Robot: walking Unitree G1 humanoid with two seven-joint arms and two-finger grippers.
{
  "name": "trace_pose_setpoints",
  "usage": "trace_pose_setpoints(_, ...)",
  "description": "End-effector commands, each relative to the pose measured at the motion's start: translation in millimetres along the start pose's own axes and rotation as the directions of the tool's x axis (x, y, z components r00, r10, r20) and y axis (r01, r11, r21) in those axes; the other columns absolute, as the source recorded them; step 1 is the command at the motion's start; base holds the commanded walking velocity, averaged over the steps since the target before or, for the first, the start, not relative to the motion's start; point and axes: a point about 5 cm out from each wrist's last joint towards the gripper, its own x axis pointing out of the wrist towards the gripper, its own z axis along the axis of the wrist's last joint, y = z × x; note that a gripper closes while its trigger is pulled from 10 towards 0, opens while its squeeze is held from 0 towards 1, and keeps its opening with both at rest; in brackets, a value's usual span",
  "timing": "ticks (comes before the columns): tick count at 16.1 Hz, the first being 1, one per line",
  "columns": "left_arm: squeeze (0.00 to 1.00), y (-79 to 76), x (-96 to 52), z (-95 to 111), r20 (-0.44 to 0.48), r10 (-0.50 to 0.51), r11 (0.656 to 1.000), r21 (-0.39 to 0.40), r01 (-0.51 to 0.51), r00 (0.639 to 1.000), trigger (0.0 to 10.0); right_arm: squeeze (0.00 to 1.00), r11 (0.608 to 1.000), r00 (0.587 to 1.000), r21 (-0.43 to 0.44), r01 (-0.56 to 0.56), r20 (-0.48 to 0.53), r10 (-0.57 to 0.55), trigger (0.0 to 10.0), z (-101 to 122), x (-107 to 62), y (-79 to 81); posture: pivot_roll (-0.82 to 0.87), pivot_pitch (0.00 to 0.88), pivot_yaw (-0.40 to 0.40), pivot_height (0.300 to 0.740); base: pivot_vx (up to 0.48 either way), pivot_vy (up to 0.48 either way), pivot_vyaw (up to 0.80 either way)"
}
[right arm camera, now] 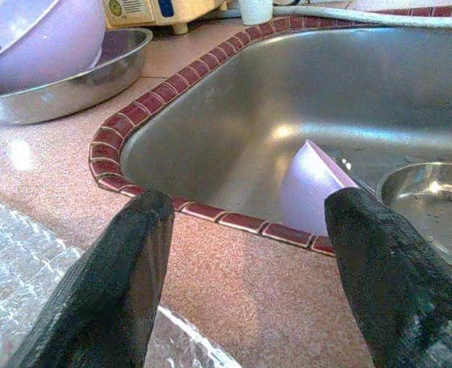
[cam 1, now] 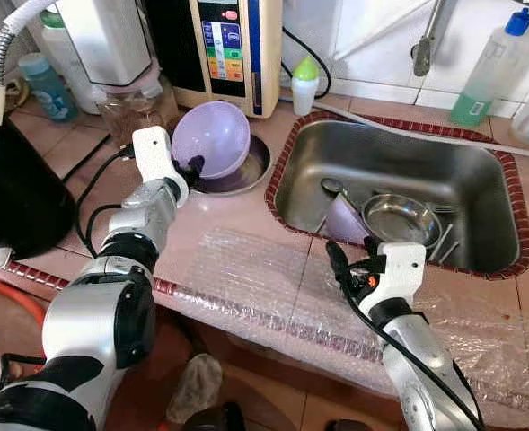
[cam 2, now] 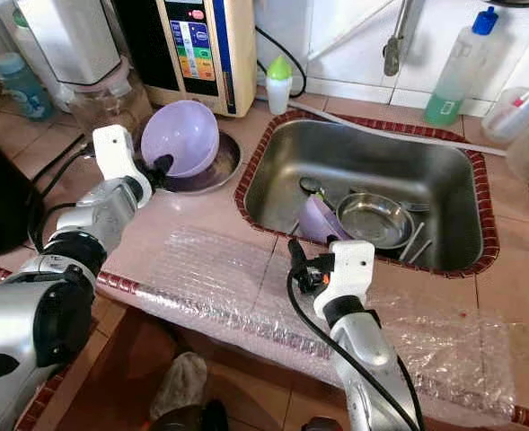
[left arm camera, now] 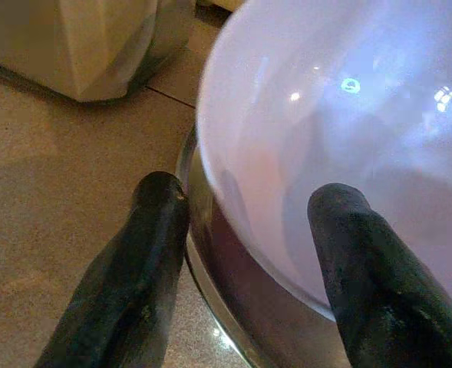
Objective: Kitchen organization
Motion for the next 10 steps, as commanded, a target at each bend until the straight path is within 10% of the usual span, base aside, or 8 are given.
trace_pose_setpoints(1,0.0,5.3,-0.1,0.6,-0.022,0.024,0.999,-0.027,-0.024,0.999,0.0,0.0,1.0,0.997,0.013,-0.007,-0.078,0.008,10.0,-14.6,-0.4,2.8,-0.15,0.111,0.103,0.74,0.0,0.0,0.0)
trace_pose_setpoints(10,0.0,11.3,-1.3,1.4,-0.01,0.023,0.999,-0.035,-0.023,1.0,0.0,0.0,1.0,0.997,0.004,-0.021,-0.075,0.021,10.0,-12.2,11.3,1.7,-0.14,0.08,0.088,0.74,0.0,0.0,0.0)
